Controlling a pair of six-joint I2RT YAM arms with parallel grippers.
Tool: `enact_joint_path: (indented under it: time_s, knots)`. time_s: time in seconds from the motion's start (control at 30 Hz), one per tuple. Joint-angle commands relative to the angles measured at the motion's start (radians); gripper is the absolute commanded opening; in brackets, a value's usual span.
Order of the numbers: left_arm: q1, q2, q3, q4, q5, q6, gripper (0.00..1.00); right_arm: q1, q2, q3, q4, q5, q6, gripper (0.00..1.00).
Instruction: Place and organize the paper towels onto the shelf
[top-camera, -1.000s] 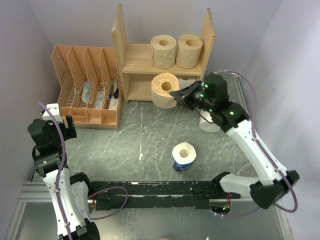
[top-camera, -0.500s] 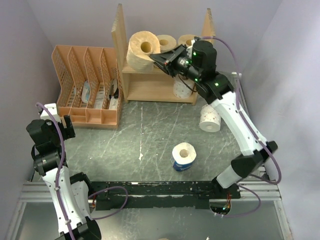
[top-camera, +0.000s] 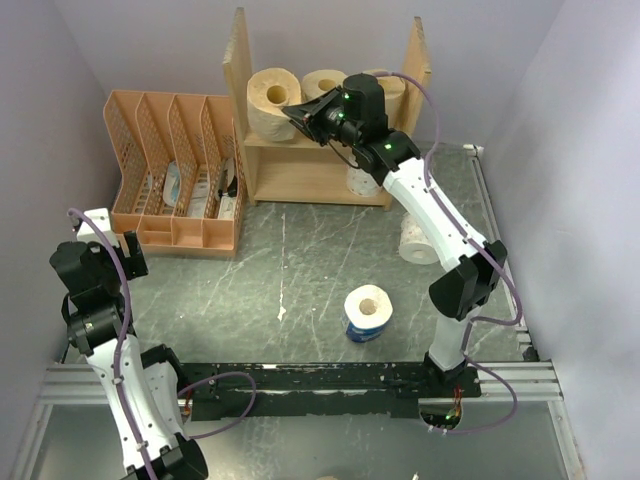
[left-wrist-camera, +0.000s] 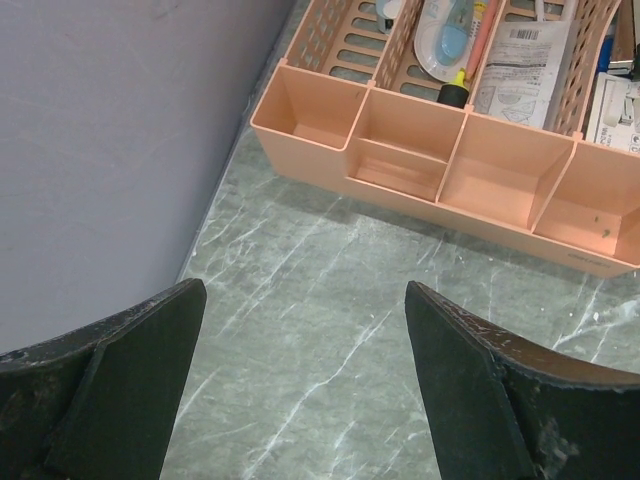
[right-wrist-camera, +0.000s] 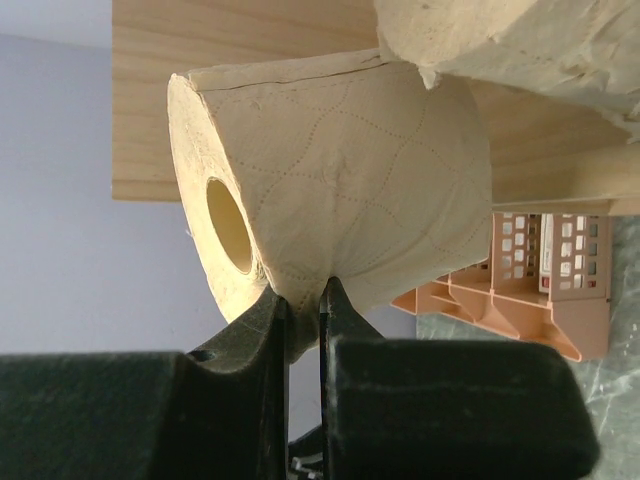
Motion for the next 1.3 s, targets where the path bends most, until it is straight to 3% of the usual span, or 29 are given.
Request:
enact_joint_path:
  time_s: [0.0, 0.4, 1.03, 1.07, 1.13, 1.23, 1.27]
  knots:
    - [0.016, -0.016, 0.012, 0.015, -0.001, -0.005, 0.93, 0.008, 0.015, 0.058, 0.133, 0.058, -0.022, 0.00]
    - [0.017, -0.045, 0.007, 0.017, 0.001, -0.006, 0.94, 0.018, 0.063, 0.022, 0.247, 0.145, -0.120, 0.00]
    - [0.019, -0.041, 0.007, 0.018, -0.002, -0.006, 0.95, 0.021, 0.052, -0.056, 0.254, 0.075, -0.114, 0.02]
    - [0.019, -0.042, 0.007, 0.018, -0.002, -0.006, 0.95, 0.021, 0.052, -0.056, 0.255, 0.075, -0.113, 0.03]
    - [0.019, -0.041, 0.007, 0.018, -0.002, -0.006, 0.95, 0.021, 0.052, -0.057, 0.259, 0.072, -0.117, 0.16]
    - [0.019, -0.041, 0.006, 0.018, -0.002, -0.007, 0.95, 0.021, 0.051, -0.061, 0.263, 0.078, -0.125, 0.19]
    - [0.018, -0.041, 0.007, 0.018, -0.003, -0.007, 0.95, 0.022, 0.052, -0.060, 0.266, 0.077, -0.128, 0.24]
